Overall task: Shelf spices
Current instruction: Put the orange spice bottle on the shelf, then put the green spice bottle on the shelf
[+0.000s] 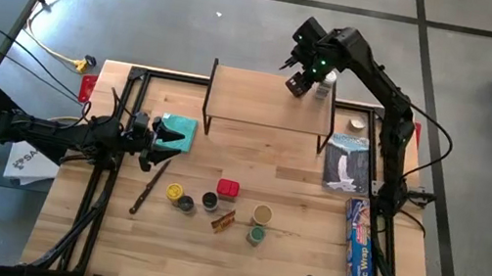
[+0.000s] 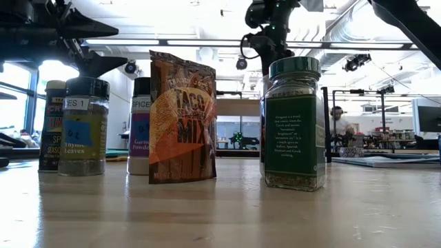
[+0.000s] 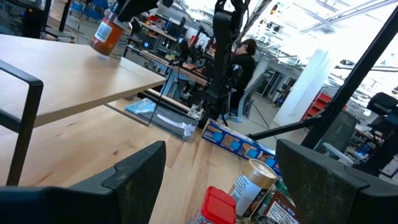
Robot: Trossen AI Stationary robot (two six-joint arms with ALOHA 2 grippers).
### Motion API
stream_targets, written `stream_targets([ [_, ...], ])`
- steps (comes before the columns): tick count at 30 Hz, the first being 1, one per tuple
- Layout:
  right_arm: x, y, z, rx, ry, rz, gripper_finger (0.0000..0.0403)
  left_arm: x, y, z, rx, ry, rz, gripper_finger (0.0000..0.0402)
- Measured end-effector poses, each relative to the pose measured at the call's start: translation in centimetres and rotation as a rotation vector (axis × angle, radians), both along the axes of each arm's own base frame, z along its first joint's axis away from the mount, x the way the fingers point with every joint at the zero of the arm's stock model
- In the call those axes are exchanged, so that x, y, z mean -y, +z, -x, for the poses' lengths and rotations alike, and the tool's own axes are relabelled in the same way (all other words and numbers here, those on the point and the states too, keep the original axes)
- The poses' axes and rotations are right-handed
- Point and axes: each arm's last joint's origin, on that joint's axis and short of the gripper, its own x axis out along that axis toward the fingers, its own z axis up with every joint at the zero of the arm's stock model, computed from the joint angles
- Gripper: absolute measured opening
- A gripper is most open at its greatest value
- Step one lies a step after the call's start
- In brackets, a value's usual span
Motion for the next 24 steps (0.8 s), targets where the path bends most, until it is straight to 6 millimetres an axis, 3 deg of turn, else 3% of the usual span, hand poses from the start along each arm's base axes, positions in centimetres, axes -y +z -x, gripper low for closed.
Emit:
stream_targets([
  [13, 0.25, 0.05, 0.13, -0.025, -0.016, 0.044, 0.0241, 0.00, 0.00, 0.00, 0.001, -0.001, 0.006, 0.0298],
  [24, 0.82, 0.60, 0.21, 0.005, -0.019, 0.112, 0.0243, 0.00, 0.00, 0.00, 0.001, -0.001, 0.007, 0.0298],
])
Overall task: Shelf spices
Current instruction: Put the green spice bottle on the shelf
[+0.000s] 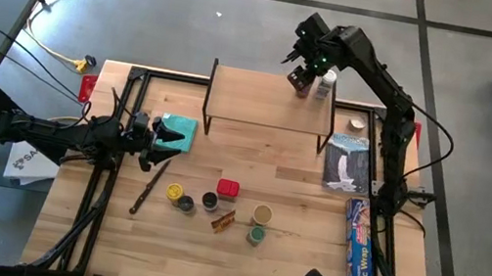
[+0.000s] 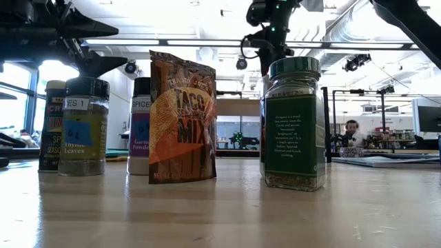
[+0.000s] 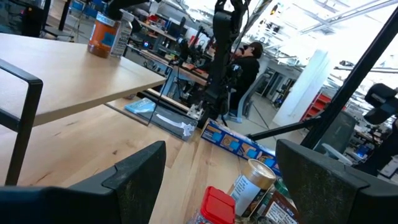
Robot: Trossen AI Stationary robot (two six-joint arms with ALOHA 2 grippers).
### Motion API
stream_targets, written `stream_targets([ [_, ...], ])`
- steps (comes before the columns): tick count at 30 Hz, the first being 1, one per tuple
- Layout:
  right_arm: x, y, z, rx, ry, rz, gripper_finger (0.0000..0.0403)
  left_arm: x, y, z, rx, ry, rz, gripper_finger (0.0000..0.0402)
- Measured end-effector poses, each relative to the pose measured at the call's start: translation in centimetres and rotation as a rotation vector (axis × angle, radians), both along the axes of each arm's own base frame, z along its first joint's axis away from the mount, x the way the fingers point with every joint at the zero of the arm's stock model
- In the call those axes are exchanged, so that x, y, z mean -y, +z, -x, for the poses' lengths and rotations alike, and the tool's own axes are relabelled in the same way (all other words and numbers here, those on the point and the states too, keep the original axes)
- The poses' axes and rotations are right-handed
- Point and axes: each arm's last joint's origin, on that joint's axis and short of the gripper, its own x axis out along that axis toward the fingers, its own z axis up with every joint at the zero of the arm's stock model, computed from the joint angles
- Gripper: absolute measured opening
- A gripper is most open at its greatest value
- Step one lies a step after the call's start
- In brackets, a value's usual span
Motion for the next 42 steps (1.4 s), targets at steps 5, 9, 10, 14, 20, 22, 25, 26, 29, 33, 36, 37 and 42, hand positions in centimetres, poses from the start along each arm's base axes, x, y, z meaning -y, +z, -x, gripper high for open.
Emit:
stream_targets([
  [5, -0.3, 0.9, 0.5, 0.014, 0.005, 0.037, 0.0243, 0.0, 0.0, 0.0, -0.001, 0.000, 0.001, 0.0298],
  [9, -1.3, 2.1, 0.7, 0.022, 0.053, 0.071, 0.0243, 0.0, 0.0, 0.0, -0.001, 0.000, 0.001, 0.0298],
  [10, -1.7, 2.4, 0.7, 0.029, 0.067, 0.079, 0.0243, 0.0, 0.0, 0.0, -0.001, 0.000, 0.001, 0.0298],
  [14, -4.6, 3.7, 0.0, 0.059, 0.156, 0.106, 0.0243, 0.0, 0.0, 0.0, -0.001, 0.000, 0.001, 0.0298],
  [20, -13.1, 4.4, -3.4, 0.075, 0.516, 0.102, 0.0243, 0.1, 0.0, 0.0, -0.002, -0.018, 0.001, 0.0298],
  [22, -16.4, 3.8, -4.8, 0.074, 0.669, 0.103, 0.0243, 0.1, 0.0, 0.0, -0.003, -0.031, 0.000, 0.0298],
  [25, -20.7, 2.6, -5.9, 0.099, 0.823, 0.075, 0.0243, 0.3, 0.0, 0.0, -0.005, -0.052, -0.001, 0.0298],
  [26, -21.8, 1.9, -6.3, 0.116, 0.845, 0.064, 0.0243, 0.4, -0.1, 0.0, -0.006, -0.058, -0.002, 0.0298],
  [29, -25.0, -0.7, -6.9, 0.146, 0.891, 0.032, 0.0243, 0.6, -0.1, 0.0, -0.011, -0.064, -0.022, 0.0298],
  [33, -27.6, -5.3, -7.2, 0.166, 0.869, 0.009, 0.0243, 0.7, -0.1, 0.0, -0.018, -0.032, -0.041, 0.0298],
  [36, -28.4, -7.7, -7.5, 0.204, 0.797, 0.005, 0.0243, 0.8, -0.1, 0.0, -0.021, -0.024, -0.058, 0.0298],
  [37, -28.6, -8.3, -7.5, 0.210, 0.779, -0.006, 0.0243, 0.8, -0.1, 0.0, -0.021, -0.020, -0.064, 0.0298],
  [42, -30.2, -9.6, -6.4, 0.134, 0.766, -0.059, 0.0243, 1.0, 0.0, -0.1, -0.028, -0.005, -0.088, 0.0298],
])
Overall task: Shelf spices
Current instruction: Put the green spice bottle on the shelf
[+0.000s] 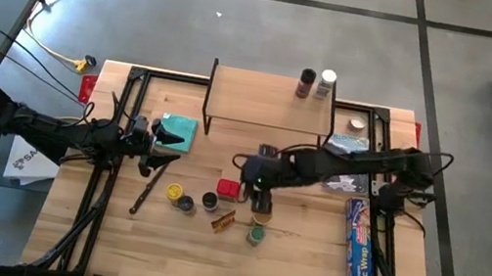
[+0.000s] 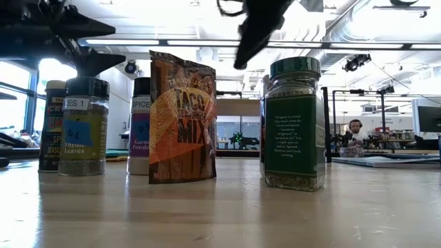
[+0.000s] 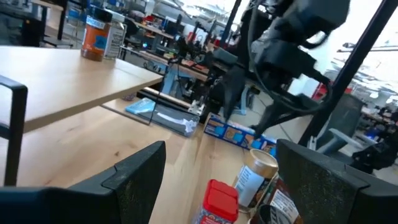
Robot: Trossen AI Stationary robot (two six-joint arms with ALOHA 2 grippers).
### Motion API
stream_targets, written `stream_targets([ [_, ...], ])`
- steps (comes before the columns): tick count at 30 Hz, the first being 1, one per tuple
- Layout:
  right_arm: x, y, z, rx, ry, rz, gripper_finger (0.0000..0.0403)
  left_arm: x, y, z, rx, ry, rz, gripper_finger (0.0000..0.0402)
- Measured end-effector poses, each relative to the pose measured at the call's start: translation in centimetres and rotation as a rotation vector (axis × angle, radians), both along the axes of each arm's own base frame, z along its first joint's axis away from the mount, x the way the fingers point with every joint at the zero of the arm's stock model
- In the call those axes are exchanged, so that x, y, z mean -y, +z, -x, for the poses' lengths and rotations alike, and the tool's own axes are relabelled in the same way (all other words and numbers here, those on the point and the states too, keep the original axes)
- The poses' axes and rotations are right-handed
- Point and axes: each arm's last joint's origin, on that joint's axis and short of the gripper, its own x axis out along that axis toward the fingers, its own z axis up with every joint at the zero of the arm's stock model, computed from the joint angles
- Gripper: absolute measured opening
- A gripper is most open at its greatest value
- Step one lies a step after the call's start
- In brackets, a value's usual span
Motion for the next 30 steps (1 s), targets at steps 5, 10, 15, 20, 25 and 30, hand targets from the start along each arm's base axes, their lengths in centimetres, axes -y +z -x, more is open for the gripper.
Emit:
stream_targets([
  [5, -3.8, 0.7, 1.5, -0.026, 0.110, -0.077, 0.0243, 0.1, 0.4, -0.3, -0.015, 0.031, -0.016, 0.0298],
  [10, -7.3, 0.6, 2.7, -0.042, 0.201, -0.090, 0.0243, 0.1, 0.2, -0.4, -0.034, 0.061, -0.014, 0.0298],
  [15, -8.9, 0.6, 3.3, -0.042, 0.277, -0.071, 0.0243, 0.0, 0.3, -0.5, -0.018, 0.070, -0.005, 0.0298],
  [20, -9.0, 0.0, 3.0, -0.067, 0.312, -0.102, 0.0245, 0.0, 0.6, -0.5, 0.006, 0.070, -0.002, 0.0298],
  [25, -9.3, -0.3, 2.6, -0.061, 0.392, -0.149, 0.0262, 0.0, 0.6, -0.5, 0.006, 0.072, -0.001, 0.0298],
  [30, -9.4, -0.8, 2.3, -0.062, 0.491, -0.096, 0.0289, 0.0, 0.5, -0.5, 0.006, 0.071, 0.007, 0.0298],
])
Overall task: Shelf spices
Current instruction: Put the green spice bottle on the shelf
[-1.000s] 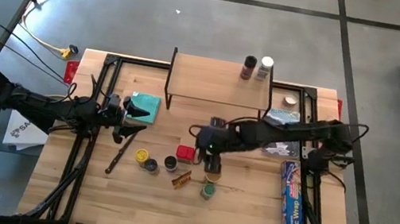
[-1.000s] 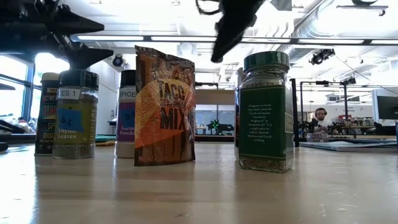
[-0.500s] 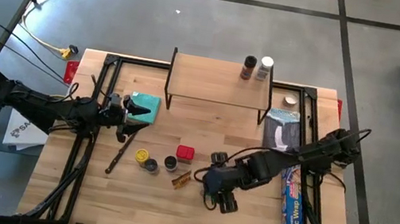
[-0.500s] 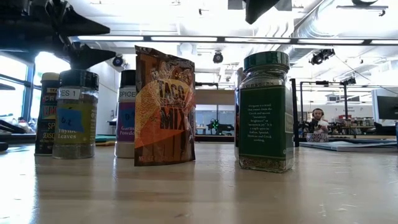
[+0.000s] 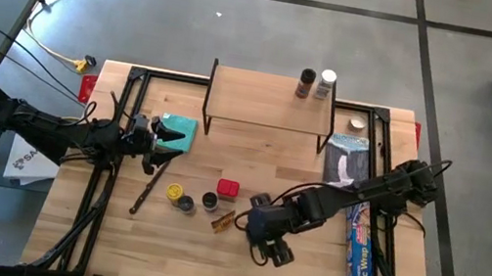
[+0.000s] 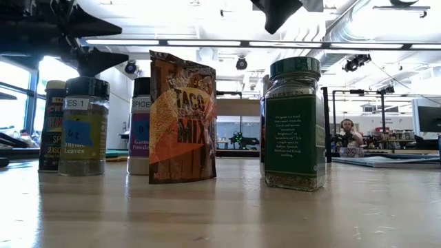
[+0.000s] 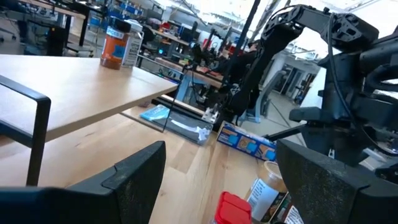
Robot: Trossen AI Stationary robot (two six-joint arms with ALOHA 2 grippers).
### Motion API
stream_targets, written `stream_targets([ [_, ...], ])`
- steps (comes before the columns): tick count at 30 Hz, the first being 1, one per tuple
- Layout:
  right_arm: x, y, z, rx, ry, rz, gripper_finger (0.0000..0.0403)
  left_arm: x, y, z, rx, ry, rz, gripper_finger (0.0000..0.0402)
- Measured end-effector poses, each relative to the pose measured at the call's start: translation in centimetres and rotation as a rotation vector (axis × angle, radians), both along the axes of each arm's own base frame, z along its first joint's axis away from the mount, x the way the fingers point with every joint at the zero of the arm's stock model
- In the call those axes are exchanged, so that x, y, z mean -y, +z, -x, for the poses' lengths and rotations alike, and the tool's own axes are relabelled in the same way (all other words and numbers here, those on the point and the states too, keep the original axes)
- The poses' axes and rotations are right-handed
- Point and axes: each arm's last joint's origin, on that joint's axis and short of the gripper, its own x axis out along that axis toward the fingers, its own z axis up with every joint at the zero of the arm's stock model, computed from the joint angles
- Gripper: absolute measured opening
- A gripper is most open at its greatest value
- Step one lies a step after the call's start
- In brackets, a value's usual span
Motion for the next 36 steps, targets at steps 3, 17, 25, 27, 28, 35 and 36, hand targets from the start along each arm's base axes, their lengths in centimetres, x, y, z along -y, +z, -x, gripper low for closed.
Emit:
stream_targets([
  [3, -0.1, -0.3, -0.2, 0.020, 0.091, 0.044, 0.0302, 0.0, 0.0, 0.0, 0.000, 0.000, 0.000, 0.0298],
  [17, 0.4, -3.1, -1.5, 0.007, 0.354, 0.150, 0.0305, 0.0, 0.0, 0.0, -0.005, 0.001, -0.001, 0.0298],
  [25, 0.2, -4.3, -1.9, -0.007, 0.418, 0.171, 0.0305, 0.0, -0.1, 0.0, -0.008, 0.001, -0.001, 0.0298],
  [27, 0.2, -4.4, -1.9, -0.014, 0.415, 0.171, 0.0301, 0.0, -0.1, 0.0, -0.008, 0.001, -0.002, 0.0298],
  [28, 0.2, -4.4, -1.9, -0.016, 0.412, 0.170, 0.0298, 0.0, -0.1, 0.0, -0.008, 0.000, -0.002, 0.0298],
  [35, 0.4, -5.1, -1.5, -0.049, 0.423, 0.179, 0.0252, 0.0, -0.1, 0.0, -0.010, 0.000, -0.002, 0.0298],
  [36, 0.5, -5.3, -1.4, -0.055, 0.431, 0.183, 0.0243, 0.0, -0.1, 0.0, -0.010, 0.000, -0.002, 0.0298],
])
